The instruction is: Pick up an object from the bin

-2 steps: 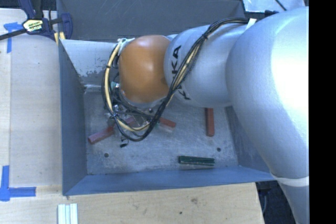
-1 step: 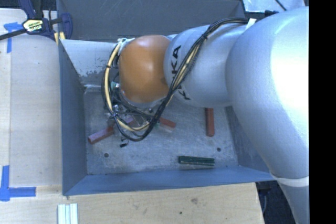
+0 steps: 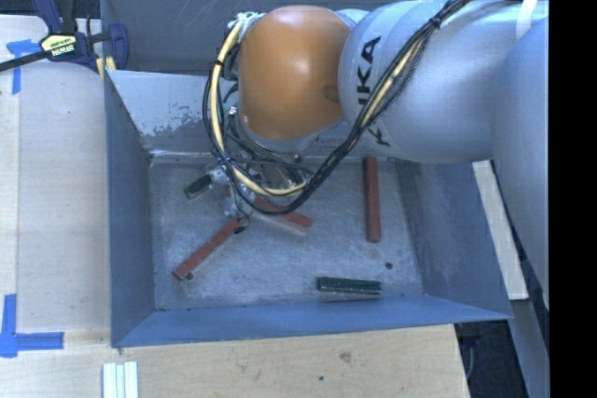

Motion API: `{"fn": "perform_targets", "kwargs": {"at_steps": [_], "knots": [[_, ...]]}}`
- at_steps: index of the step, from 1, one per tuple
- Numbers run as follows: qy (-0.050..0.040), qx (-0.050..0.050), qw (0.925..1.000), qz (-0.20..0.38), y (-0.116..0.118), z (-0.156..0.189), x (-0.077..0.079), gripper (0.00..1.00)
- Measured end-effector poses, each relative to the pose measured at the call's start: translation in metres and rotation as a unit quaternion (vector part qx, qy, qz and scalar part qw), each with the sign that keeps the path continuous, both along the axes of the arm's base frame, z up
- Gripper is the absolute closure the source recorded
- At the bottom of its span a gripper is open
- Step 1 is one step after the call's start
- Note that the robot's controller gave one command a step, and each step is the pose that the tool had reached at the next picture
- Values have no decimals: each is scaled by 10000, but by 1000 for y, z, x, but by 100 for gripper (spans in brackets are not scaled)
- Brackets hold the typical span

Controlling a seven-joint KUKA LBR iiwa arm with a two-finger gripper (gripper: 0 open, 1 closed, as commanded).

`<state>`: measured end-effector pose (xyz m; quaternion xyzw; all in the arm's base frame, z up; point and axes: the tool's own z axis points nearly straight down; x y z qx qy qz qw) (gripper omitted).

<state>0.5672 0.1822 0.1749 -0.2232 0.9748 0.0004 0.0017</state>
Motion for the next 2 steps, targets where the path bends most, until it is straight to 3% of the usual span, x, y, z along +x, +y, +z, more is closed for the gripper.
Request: {"fn": "perform_targets", "kwargs": {"at_steps": [1, 2], "knots": [[4, 0, 10000, -6, 0, 0, 0, 0], [4, 0, 10000, -5, 0, 0, 0, 0]]}}
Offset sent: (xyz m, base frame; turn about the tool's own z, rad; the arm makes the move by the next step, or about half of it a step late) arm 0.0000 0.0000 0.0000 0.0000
